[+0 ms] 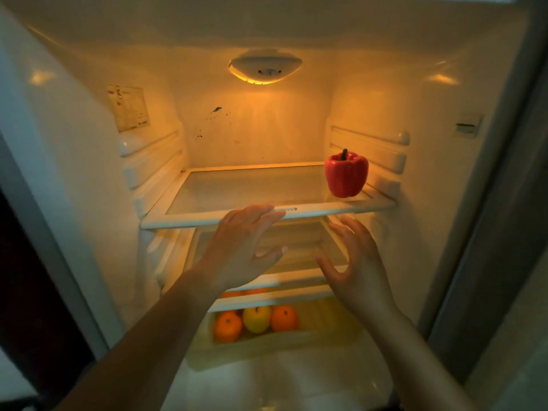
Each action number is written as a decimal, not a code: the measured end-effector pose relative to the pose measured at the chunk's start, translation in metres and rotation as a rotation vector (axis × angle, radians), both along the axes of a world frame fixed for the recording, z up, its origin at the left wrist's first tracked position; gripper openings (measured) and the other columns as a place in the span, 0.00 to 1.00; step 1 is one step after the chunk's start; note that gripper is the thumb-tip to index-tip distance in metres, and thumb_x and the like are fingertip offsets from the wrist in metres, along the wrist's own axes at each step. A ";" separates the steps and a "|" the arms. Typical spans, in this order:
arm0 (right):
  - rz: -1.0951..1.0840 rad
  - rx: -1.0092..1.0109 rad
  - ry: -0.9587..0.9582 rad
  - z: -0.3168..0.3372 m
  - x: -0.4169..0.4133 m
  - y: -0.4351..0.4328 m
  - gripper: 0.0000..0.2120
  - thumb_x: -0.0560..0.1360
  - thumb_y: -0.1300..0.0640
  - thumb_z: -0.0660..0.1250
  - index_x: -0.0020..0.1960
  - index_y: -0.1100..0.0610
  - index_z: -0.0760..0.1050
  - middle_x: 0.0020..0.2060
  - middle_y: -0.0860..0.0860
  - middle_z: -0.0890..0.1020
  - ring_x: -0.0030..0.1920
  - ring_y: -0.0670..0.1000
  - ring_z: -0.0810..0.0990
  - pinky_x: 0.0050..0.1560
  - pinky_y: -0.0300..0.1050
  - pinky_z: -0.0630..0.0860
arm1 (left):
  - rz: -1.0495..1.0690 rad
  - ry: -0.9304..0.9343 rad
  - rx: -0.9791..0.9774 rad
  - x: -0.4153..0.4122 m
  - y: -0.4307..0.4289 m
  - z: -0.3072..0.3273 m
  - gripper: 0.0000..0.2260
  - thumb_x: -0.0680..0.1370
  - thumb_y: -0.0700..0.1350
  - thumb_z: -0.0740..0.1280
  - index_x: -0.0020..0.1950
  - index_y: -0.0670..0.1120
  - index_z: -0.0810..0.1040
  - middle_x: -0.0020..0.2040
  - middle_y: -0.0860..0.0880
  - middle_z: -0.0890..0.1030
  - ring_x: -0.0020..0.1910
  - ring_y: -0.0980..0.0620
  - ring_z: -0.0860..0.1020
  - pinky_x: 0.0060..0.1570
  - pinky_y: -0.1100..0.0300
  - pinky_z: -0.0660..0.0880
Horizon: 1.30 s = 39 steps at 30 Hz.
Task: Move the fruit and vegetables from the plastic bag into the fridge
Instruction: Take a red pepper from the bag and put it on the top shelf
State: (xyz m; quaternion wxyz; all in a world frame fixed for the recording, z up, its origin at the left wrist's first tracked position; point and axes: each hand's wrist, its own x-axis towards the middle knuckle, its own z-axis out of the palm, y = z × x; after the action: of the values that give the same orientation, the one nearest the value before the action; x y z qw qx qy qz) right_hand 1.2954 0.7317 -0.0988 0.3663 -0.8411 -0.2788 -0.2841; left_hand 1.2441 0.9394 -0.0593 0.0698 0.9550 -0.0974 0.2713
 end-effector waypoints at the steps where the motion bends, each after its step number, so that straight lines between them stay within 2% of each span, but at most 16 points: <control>1: 0.005 -0.009 0.014 -0.003 -0.006 0.000 0.27 0.70 0.54 0.73 0.67 0.55 0.69 0.69 0.52 0.69 0.70 0.51 0.64 0.70 0.51 0.65 | -0.014 0.000 -0.011 -0.007 0.001 -0.004 0.27 0.73 0.65 0.55 0.70 0.56 0.66 0.73 0.54 0.64 0.72 0.53 0.60 0.68 0.58 0.51; 3: 0.043 -0.036 0.036 -0.008 -0.020 0.000 0.26 0.69 0.54 0.73 0.65 0.56 0.71 0.66 0.52 0.72 0.67 0.51 0.68 0.67 0.45 0.66 | -0.039 0.027 -0.058 -0.024 0.003 -0.011 0.29 0.71 0.66 0.52 0.70 0.56 0.66 0.75 0.54 0.60 0.74 0.53 0.54 0.70 0.57 0.47; 6: 0.145 -0.120 0.123 -0.016 -0.050 0.002 0.24 0.68 0.54 0.74 0.62 0.56 0.74 0.60 0.52 0.77 0.61 0.51 0.75 0.61 0.36 0.66 | -0.091 0.098 -0.173 -0.056 0.005 -0.023 0.29 0.71 0.65 0.53 0.70 0.56 0.67 0.73 0.53 0.64 0.72 0.55 0.58 0.68 0.59 0.55; 9: 0.199 -0.222 0.168 -0.029 -0.087 0.005 0.24 0.67 0.52 0.74 0.61 0.55 0.74 0.60 0.52 0.77 0.60 0.51 0.75 0.62 0.42 0.69 | -0.112 0.155 -0.225 -0.091 0.003 -0.043 0.29 0.71 0.63 0.54 0.67 0.51 0.71 0.70 0.49 0.69 0.69 0.52 0.65 0.64 0.65 0.57; 11: 0.208 -0.250 0.210 -0.039 -0.113 0.007 0.23 0.68 0.50 0.73 0.61 0.52 0.74 0.60 0.50 0.77 0.60 0.50 0.75 0.60 0.45 0.72 | -0.095 0.231 -0.268 -0.116 0.003 -0.056 0.26 0.73 0.62 0.57 0.68 0.52 0.71 0.69 0.52 0.69 0.68 0.54 0.65 0.62 0.68 0.57; 13: 0.213 -0.272 0.271 -0.050 -0.140 0.007 0.23 0.69 0.49 0.72 0.63 0.50 0.72 0.61 0.49 0.76 0.60 0.50 0.75 0.60 0.47 0.73 | -0.103 0.299 -0.296 -0.143 0.007 -0.069 0.21 0.77 0.57 0.61 0.68 0.54 0.69 0.68 0.55 0.68 0.66 0.57 0.65 0.63 0.66 0.61; 17: 0.148 -0.346 0.418 -0.069 -0.203 -0.001 0.25 0.72 0.44 0.68 0.67 0.45 0.66 0.65 0.39 0.69 0.64 0.42 0.68 0.61 0.33 0.64 | -0.116 0.411 -0.331 -0.201 0.009 -0.095 0.19 0.77 0.55 0.62 0.69 0.57 0.67 0.68 0.59 0.67 0.66 0.59 0.66 0.64 0.60 0.67; 21: 0.111 -0.378 0.510 -0.083 -0.260 -0.020 0.25 0.72 0.45 0.68 0.67 0.46 0.67 0.65 0.42 0.70 0.63 0.42 0.69 0.60 0.32 0.61 | -0.145 0.525 -0.389 -0.243 -0.004 -0.122 0.20 0.76 0.56 0.63 0.67 0.57 0.68 0.68 0.59 0.67 0.67 0.59 0.66 0.64 0.55 0.68; 24: 0.043 -0.428 0.597 -0.091 -0.297 -0.044 0.24 0.73 0.45 0.67 0.67 0.46 0.67 0.63 0.43 0.72 0.51 0.39 0.70 0.46 0.25 0.63 | -0.224 0.622 -0.376 -0.263 -0.023 -0.138 0.21 0.75 0.58 0.63 0.67 0.55 0.69 0.66 0.59 0.68 0.65 0.59 0.67 0.64 0.58 0.67; 25: 0.026 -0.444 0.623 -0.093 -0.308 -0.052 0.24 0.73 0.45 0.67 0.67 0.46 0.67 0.61 0.43 0.73 0.50 0.40 0.71 0.43 0.25 0.62 | -0.250 0.640 -0.356 -0.269 -0.030 -0.142 0.22 0.75 0.59 0.62 0.67 0.55 0.69 0.65 0.60 0.68 0.64 0.59 0.68 0.63 0.61 0.66; 29: -0.044 -0.476 0.772 -0.101 -0.347 -0.080 0.23 0.74 0.46 0.67 0.67 0.45 0.67 0.63 0.42 0.72 0.58 0.43 0.71 0.51 0.31 0.63 | -0.325 0.700 -0.271 -0.284 -0.055 -0.149 0.20 0.77 0.56 0.63 0.68 0.55 0.69 0.66 0.60 0.67 0.65 0.61 0.66 0.60 0.67 0.62; 32: -0.093 -0.500 0.874 -0.109 -0.369 -0.101 0.25 0.73 0.43 0.66 0.68 0.45 0.65 0.66 0.45 0.70 0.61 0.45 0.71 0.56 0.36 0.67 | -0.354 0.749 -0.242 -0.292 -0.071 -0.152 0.19 0.77 0.55 0.63 0.68 0.56 0.68 0.67 0.59 0.67 0.64 0.60 0.67 0.58 0.66 0.65; 35: -0.120 -0.494 0.918 -0.112 -0.385 -0.124 0.26 0.74 0.43 0.66 0.69 0.47 0.65 0.66 0.45 0.71 0.60 0.46 0.72 0.56 0.36 0.67 | -0.375 0.784 -0.192 -0.296 -0.092 -0.156 0.20 0.76 0.56 0.63 0.68 0.58 0.68 0.68 0.60 0.66 0.64 0.61 0.67 0.57 0.64 0.68; 39: -0.176 -0.433 0.956 -0.108 -0.402 -0.165 0.25 0.75 0.45 0.65 0.69 0.48 0.66 0.68 0.47 0.70 0.65 0.48 0.70 0.62 0.41 0.67 | -0.435 0.807 -0.118 -0.292 -0.140 -0.159 0.20 0.76 0.57 0.63 0.68 0.58 0.67 0.68 0.59 0.66 0.64 0.61 0.66 0.56 0.65 0.65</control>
State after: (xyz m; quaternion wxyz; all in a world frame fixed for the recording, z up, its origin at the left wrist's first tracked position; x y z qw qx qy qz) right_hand 0.8934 0.5668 -0.2068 0.2454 -0.9533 -0.0612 0.1653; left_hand 0.9521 0.7992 -0.2182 0.2119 0.9360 -0.2448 -0.1382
